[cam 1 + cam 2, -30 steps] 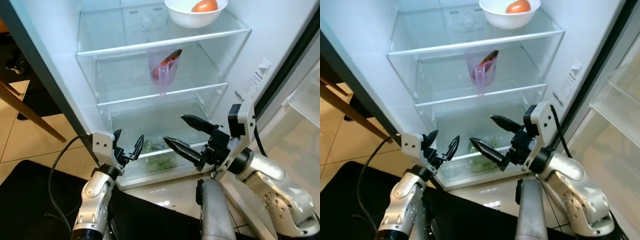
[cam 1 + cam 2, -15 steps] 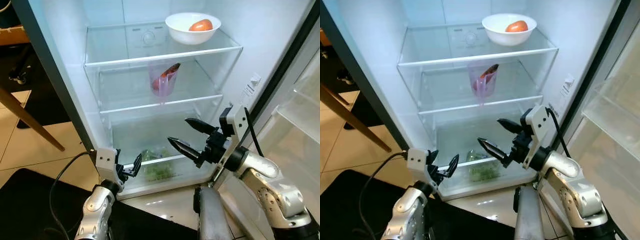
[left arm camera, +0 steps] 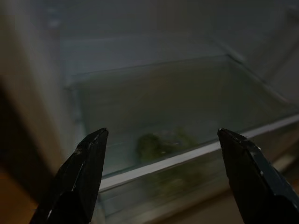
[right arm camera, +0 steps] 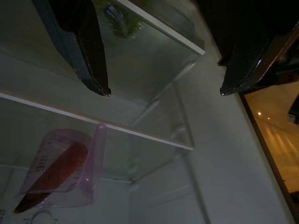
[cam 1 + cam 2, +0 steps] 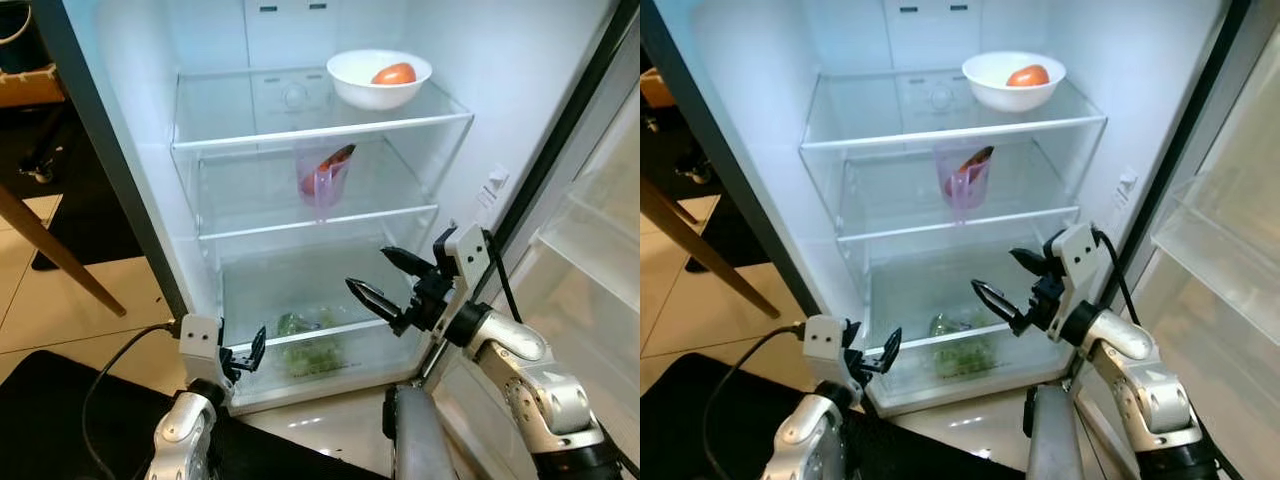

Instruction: Restocking fridge

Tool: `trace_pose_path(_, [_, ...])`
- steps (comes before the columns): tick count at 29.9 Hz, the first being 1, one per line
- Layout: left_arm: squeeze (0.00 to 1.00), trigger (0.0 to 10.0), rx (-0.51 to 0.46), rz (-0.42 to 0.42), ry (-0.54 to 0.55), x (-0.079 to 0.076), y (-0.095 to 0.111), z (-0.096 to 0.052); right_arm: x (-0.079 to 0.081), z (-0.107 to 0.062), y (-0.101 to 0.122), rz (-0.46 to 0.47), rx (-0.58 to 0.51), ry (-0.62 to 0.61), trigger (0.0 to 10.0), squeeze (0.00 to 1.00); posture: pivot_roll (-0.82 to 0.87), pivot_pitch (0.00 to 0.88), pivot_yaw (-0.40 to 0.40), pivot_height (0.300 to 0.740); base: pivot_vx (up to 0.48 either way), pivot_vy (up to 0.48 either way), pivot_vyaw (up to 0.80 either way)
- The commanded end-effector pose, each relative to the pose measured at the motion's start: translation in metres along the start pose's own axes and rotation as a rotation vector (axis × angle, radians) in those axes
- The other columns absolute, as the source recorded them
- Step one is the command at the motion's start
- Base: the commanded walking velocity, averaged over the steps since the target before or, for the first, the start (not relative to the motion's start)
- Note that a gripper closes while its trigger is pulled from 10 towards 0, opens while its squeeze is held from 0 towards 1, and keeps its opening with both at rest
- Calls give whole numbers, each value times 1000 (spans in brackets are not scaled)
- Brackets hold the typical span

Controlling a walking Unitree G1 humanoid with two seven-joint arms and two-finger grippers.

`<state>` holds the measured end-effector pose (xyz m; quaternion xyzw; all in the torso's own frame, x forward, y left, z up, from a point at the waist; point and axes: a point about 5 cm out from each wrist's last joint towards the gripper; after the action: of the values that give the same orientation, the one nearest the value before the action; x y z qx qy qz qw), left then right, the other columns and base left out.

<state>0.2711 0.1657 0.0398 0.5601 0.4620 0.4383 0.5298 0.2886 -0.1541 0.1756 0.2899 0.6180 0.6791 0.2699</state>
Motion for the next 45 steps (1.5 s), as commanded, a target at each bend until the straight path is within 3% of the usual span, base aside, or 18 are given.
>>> trace_pose_path(1, [0, 10000, 8, 16, 28, 8, -4, -5, -3, 0, -2, -3, -11, -16, 10000, 0, -74, 40, 27, 411, 0, 0, 0])
trace_pose_path(7, [0, 10000, -20, 42, 20, 7, 3, -2, -1, 3, -13, 18, -14, -20, 10000, 0, -64, 32, 18, 411, 0, 0, 0])
trace_pose_path(12, [0, 10000, -20, 83, -14, 2, 1, -6, -1, -1, -52, 75, 96, -85, 10000, 0, -56, 29, 15, 411, 0, 0, 0])
trace_pose_path(18, [0, 10000, 17, 170, -53, -3, -9, -15, 3, -5, -77, 146, 145, -118, 10000, 0, -56, 28, 18, 411, 0, 0, 0])
trace_pose_path(28, [0, 10000, -9, 163, -37, -7, -6, -15, 5, -10, -108, 222, 209, -157, 10000, 0, -45, 27, 3, 411, 0, 0, 0])
trace_pose_path(33, [0, 10000, -4, 164, -25, -7, -8, -14, 2, -16, -120, 281, 212, -183, 10000, 0, -42, 24, -4, 426, 0, 0, 0])
trace_pose_path(45, [0, 10000, -18, 159, -31, -13, -5, -9, -2, -16, -123, 294, 190, -186, 10000, 0, -41, 25, -7, 481, 0, 0, 0])
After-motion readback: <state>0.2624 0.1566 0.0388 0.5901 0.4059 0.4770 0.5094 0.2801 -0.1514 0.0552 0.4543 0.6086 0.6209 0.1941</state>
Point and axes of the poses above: a point about 5 cm out from each wrist's last joint towards the gripper, its own z axis pointing out of the wrist towards the gripper, its own y axis along the axis of the wrist's last joint, x = y × z, and after that the axes turned 5 degrees about z, right-handed
